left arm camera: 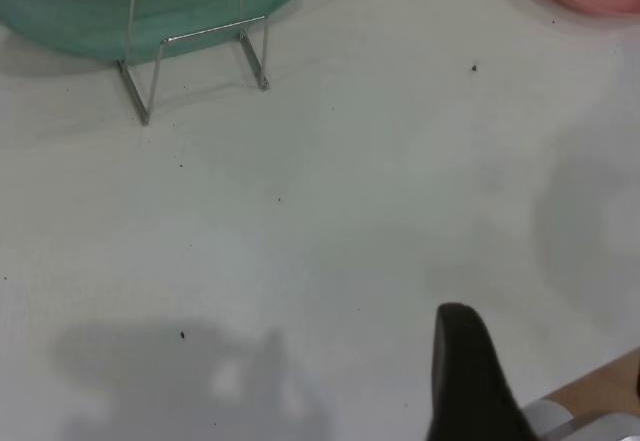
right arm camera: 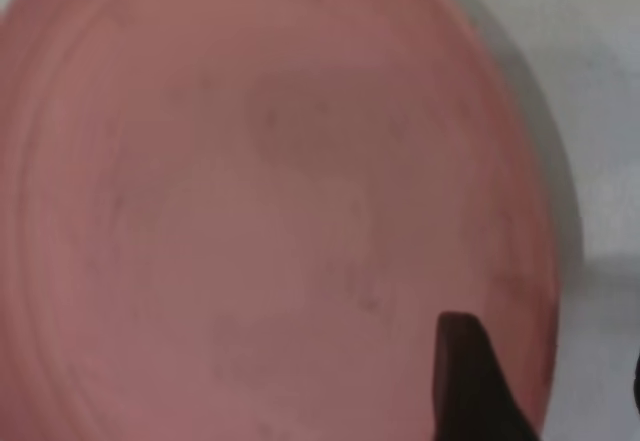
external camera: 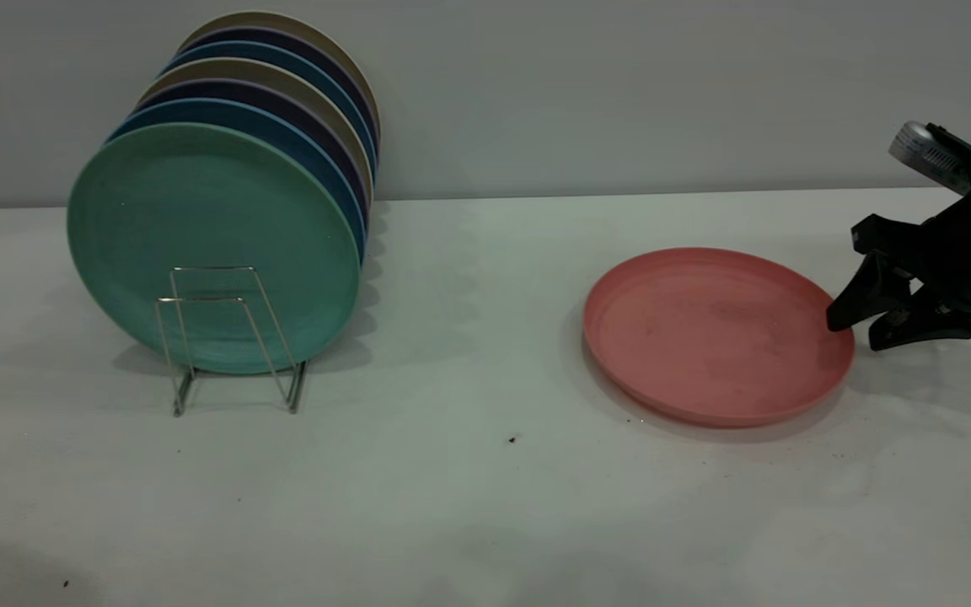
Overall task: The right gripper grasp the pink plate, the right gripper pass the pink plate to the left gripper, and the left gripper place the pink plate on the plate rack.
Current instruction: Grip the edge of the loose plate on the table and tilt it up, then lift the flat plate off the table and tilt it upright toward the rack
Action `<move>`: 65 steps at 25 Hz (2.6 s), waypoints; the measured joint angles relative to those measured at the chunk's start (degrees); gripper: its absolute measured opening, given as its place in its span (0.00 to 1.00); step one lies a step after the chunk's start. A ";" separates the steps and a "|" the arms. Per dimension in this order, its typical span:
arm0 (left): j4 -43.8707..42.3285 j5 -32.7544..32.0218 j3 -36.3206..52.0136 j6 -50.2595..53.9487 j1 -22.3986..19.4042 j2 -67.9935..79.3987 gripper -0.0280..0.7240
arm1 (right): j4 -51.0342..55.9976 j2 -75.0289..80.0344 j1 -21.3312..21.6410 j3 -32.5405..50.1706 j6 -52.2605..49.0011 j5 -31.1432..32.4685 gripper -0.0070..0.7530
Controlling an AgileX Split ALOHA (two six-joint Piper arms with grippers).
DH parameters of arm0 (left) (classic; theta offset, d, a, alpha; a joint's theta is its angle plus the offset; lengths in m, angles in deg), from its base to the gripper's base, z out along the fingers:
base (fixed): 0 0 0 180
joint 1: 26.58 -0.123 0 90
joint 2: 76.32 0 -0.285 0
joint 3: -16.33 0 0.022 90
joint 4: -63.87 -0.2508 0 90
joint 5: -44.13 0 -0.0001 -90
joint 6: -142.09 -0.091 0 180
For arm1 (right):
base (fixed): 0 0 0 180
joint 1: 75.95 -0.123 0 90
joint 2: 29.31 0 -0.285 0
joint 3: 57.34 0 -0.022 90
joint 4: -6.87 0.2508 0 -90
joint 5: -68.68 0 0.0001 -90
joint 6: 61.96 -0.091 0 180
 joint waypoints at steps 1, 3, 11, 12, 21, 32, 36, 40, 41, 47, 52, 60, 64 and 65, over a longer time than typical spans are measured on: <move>0.00 0.05 0.00 0.00 0.00 0.00 0.60 | 1.06 0.31 0.00 0.00 0.31 0.01 0.55; 0.00 0.17 0.00 0.00 0.00 0.00 0.60 | 3.25 1.11 0.00 0.00 1.19 0.13 0.54; 0.00 0.17 0.00 0.00 0.00 0.00 0.60 | 8.38 3.56 0.00 -0.42 3.24 1.46 0.34; 0.00 0.17 0.00 0.00 0.00 0.00 0.60 | 8.59 3.65 0.00 -0.47 3.31 1.40 0.28; 2.29 0.02 0.00 0.05 0.00 0.41 0.60 | 5.79 2.58 1.43 -0.47 2.73 4.99 0.03; 19.45 0.44 -0.06 -13.17 0.00 13.67 0.60 | -9.50 -5.48 0.45 -0.47 0.47 12.97 0.03; 27.30 1.65 -0.11 -20.85 0.00 19.33 0.60 | -9.11 -5.60 -4.09 -0.47 1.92 15.82 0.03; 34.95 2.83 -0.11 -28.24 0.00 26.00 0.60 | -6.24 -6.03 -6.39 -0.47 4.09 18.52 0.03; 36.64 3.04 -0.11 -29.94 0.00 27.51 0.60 | -5.42 -6.37 -6.73 -0.47 4.53 19.13 0.03; 52.66 4.16 -0.57 -44.55 0.00 37.35 0.60 | -2.47 -8.88 -10.25 -0.42 5.56 20.74 0.03; 63.19 2.47 -0.62 -53.60 0.00 42.71 0.60 | 1.14 -8.93 -14.36 -0.42 7.10 20.74 0.03; 67.42 -0.32 -0.69 -56.65 0.00 46.65 0.60 | 6.20 -8.93 -18.51 -0.42 8.50 21.93 0.03; 67.64 -0.92 -0.69 -56.65 0.00 47.23 0.58 | 8.55 -8.93 -21.35 -0.42 9.50 23.11 0.03; 67.70 -1.42 -0.69 -56.65 0.00 47.38 0.56 | 9.45 -8.93 -21.91 -0.42 10.09 23.54 0.03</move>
